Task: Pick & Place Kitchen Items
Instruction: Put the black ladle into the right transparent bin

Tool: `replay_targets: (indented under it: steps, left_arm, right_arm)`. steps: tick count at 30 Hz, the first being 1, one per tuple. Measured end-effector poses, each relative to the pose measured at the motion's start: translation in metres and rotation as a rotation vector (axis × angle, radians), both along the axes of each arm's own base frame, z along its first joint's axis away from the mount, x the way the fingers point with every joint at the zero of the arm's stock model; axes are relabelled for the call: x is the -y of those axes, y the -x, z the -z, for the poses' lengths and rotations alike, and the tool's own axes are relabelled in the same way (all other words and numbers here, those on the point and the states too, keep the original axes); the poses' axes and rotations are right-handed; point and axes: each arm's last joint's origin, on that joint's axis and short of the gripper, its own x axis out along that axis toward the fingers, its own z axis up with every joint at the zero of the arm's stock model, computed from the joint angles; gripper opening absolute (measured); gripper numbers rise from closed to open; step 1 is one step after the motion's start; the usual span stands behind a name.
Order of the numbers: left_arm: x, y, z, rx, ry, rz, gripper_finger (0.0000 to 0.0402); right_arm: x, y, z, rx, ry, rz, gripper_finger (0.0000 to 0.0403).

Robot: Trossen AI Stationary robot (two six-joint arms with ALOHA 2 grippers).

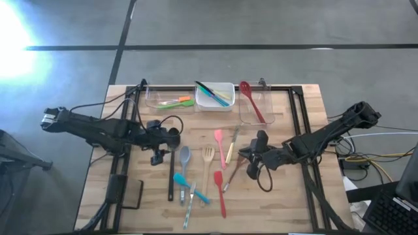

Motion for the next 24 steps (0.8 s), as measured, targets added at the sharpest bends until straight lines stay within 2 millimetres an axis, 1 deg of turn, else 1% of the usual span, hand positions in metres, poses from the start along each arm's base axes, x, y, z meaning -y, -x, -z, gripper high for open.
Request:
replay_targets:
  steps: [5, 9, 13, 15, 19, 24]
  left_arm:
    - [0.003, 0.007, 0.005, -0.093, 0.139, -0.007, 0.0261]
    - [0.004, 0.012, 0.009, -0.163, 0.167, -0.049, 0.0261]
    - [0.008, 0.013, 0.009, -0.167, 0.18, -0.049, 0.0261]
    - [0.01, 0.012, 0.012, -0.147, 0.209, -0.083, 0.0261]
    - [0.01, 0.014, 0.032, -0.154, 0.294, -0.32, 0.0261]
    - [0.01, 0.022, 0.066, -0.206, 0.355, -0.45, 0.0261]
  right_arm:
    - [0.003, -0.001, 0.0, 0.011, -0.037, 0.038, 0.0039]
    - [0.003, -0.001, 0.0, 0.01, -0.038, 0.036, 0.0038]
    - [0.003, -0.001, 0.0, 0.008, -0.041, 0.033, 0.0038]
    - [0.002, -0.001, 0.001, 0.003, -0.055, 0.028, 0.0038]
    - [0.001, 0.0, 0.002, -0.021, -0.099, 0.012, 0.0038]
    - [0.002, 0.001, 0.004, -0.036, -0.094, 0.013, 0.0038]
